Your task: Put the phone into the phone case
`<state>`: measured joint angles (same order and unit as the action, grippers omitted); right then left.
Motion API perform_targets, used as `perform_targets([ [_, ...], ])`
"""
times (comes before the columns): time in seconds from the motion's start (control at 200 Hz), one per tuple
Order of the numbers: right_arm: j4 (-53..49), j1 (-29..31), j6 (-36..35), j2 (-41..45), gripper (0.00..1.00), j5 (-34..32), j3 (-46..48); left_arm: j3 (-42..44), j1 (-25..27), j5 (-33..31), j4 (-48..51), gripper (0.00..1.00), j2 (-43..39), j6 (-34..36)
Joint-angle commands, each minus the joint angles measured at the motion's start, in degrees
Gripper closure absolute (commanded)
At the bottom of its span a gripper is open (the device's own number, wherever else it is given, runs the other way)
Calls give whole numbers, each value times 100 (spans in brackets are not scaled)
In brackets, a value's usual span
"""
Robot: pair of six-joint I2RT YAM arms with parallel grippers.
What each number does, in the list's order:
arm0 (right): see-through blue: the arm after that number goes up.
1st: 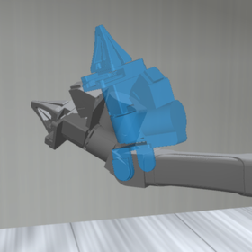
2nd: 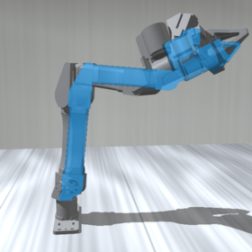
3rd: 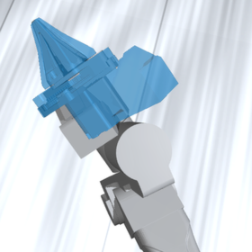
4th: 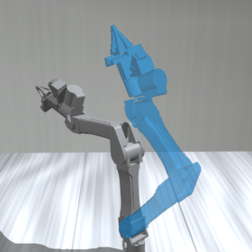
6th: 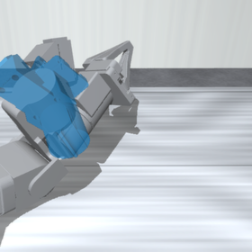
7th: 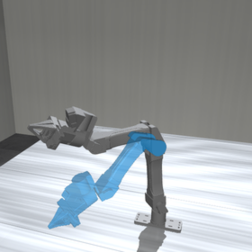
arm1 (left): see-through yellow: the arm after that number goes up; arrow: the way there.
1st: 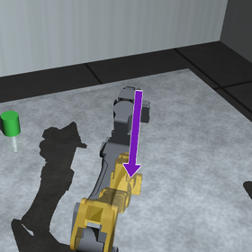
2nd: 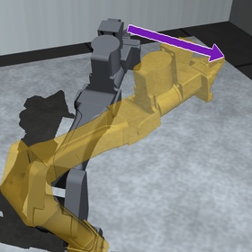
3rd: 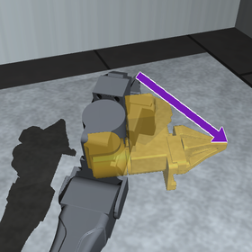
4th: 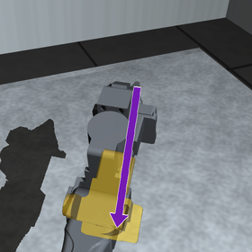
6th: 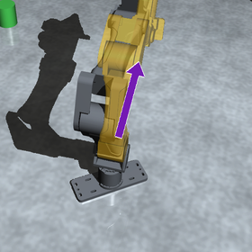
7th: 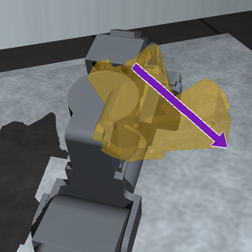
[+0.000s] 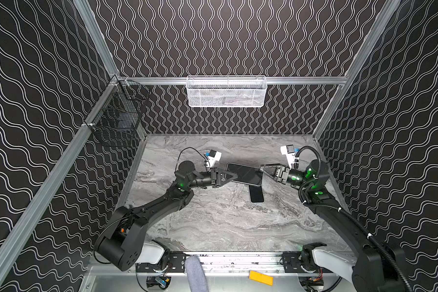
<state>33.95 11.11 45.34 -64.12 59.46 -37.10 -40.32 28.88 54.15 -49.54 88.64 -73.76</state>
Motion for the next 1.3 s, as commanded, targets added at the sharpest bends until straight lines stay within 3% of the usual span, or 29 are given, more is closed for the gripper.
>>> perform_targets([
  [0.0, 35, 15, -132, 170, 38, -88, 83, -28, -5, -90, -557, 100, 13, -84],
  [0.135, -1035, -2, -725, 622, 26, -935, -87, 2, -5, -78, -497, 100, 9, -31],
  [0.23, -1481, -23, -829, 785, 24, -1266, -207, 28, 3, -77, -551, 100, -2, -47],
  [0.435, -794, -30, -357, 626, 29, -133, 136, -6, -11, -81, -801, 100, 47, -195],
  [0.631, 212, -32, 132, 647, 34, 510, 582, -57, -8, 31, -949, 100, 117, -305],
  [1.036, 3413, 111, 1982, -216, 68, 703, 1029, -93, 0, 49, -1812, 100, 476, -976],
  [1.296, 3374, 110, 1977, -235, 88, 648, 956, -83, 2, 85, -1617, 100, 393, -864],
])
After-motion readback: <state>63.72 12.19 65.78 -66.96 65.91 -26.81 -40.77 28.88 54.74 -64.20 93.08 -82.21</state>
